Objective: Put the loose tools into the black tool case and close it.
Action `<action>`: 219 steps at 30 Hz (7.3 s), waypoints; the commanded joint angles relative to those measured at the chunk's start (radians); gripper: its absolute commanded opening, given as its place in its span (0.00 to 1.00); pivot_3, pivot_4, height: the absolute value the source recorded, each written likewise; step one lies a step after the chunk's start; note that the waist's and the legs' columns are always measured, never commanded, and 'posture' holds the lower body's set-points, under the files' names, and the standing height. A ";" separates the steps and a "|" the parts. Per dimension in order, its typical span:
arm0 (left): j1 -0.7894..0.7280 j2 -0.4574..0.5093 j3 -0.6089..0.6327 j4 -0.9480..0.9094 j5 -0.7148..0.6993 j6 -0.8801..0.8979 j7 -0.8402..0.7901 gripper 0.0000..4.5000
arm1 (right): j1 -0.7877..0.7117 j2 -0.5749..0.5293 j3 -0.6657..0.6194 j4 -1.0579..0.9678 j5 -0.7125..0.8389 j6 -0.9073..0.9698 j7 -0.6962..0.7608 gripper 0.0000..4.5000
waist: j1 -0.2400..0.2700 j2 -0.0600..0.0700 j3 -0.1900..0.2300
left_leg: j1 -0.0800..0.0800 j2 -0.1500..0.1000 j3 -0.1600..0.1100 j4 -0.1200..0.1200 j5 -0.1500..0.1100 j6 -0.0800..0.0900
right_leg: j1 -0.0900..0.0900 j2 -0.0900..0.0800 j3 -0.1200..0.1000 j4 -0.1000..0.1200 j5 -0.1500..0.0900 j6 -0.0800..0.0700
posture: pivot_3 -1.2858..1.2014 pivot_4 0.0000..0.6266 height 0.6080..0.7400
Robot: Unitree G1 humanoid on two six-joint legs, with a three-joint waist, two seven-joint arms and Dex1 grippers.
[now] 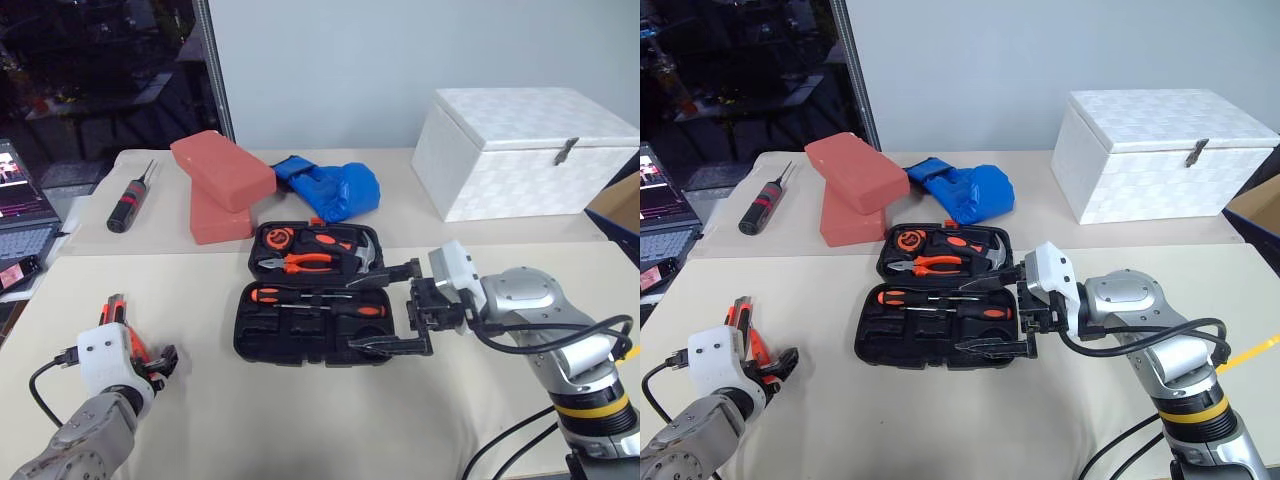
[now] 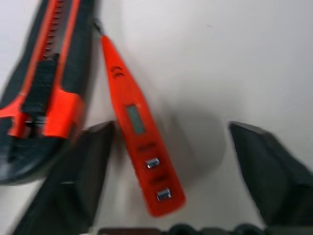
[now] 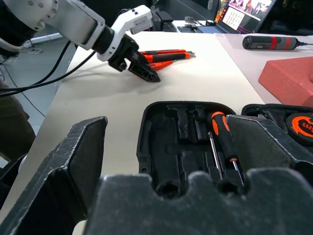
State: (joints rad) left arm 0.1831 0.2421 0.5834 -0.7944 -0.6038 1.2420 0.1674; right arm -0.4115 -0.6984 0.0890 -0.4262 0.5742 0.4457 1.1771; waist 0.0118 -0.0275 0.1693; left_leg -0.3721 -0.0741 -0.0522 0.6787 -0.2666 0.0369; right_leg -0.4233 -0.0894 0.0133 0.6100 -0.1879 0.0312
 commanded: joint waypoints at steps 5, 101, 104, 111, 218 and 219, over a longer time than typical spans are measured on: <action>-0.010 0.001 0.007 0.000 -0.002 -0.020 -0.063 0.18 | 0.013 -0.014 -0.044 -0.042 0.017 -0.043 0.014 1.00 | 0.004 0.000 0.000 | 0.000 0.000 0.000 0.000 0.000 0.000 | 0.000 0.000 0.000 0.000 0.000 0.000 | 0.52 0.24 1.00; -0.367 0.330 -0.617 0.403 0.133 -0.656 -1.101 0.01 | 0.712 -0.196 -0.652 -0.372 0.069 0.119 -0.365 1.00 | 0.004 0.008 -0.005 | -0.006 0.003 0.004 0.014 0.000 0.013 | 0.001 -0.004 0.000 0.002 -0.004 0.011 | 0.52 0.24 1.00; -0.370 0.346 -0.577 0.332 0.040 -0.613 -1.120 0.12 | 0.712 -0.219 -0.594 -0.341 -0.004 0.123 -0.386 1.00 | 0.005 0.008 -0.005 | -0.011 0.003 0.004 0.015 0.000 0.013 | -0.003 -0.003 0.000 0.001 -0.003 0.009 | 0.52 0.24 1.00; -0.395 0.416 -0.539 0.237 -0.084 -0.544 -1.138 0.69 | 0.505 -0.300 -0.367 -0.120 -0.068 0.224 -0.378 0.84 | 0.001 0.008 -0.003 | -0.010 0.002 0.005 0.015 0.000 0.014 | -0.001 -0.002 -0.001 0.000 -0.003 0.010 | 0.52 0.24 1.00; -0.424 0.446 -1.006 0.593 0.451 -0.872 -1.234 0.01 | 0.645 -0.312 -0.596 -0.359 0.128 0.168 -0.236 1.00 | 0.032 0.018 -0.008 | -0.007 0.003 0.005 0.015 -0.002 0.015 | 0.004 -0.009 0.000 -0.003 -0.004 0.012 | 0.52 0.24 1.00; -0.427 0.426 -0.986 0.603 0.433 -0.891 -1.235 0.01 | 0.641 -0.312 -0.591 -0.358 0.112 0.171 -0.255 1.00 | 0.034 0.019 -0.008 | -0.007 0.003 0.006 0.015 -0.002 0.015 | 0.003 -0.011 0.000 -0.004 -0.005 0.012 | 0.52 0.24 1.00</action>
State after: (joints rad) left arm -0.2654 0.6865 -0.3581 -0.2791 -0.2182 0.3576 -1.0964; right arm 0.2379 -0.9991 -0.4741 -0.7626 0.7071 0.5971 0.9614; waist 0.0457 -0.0084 0.1612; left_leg -0.3783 -0.0710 -0.0457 0.6934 -0.2686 0.0519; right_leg -0.4194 -0.1025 0.0122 0.6062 -0.1931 0.0446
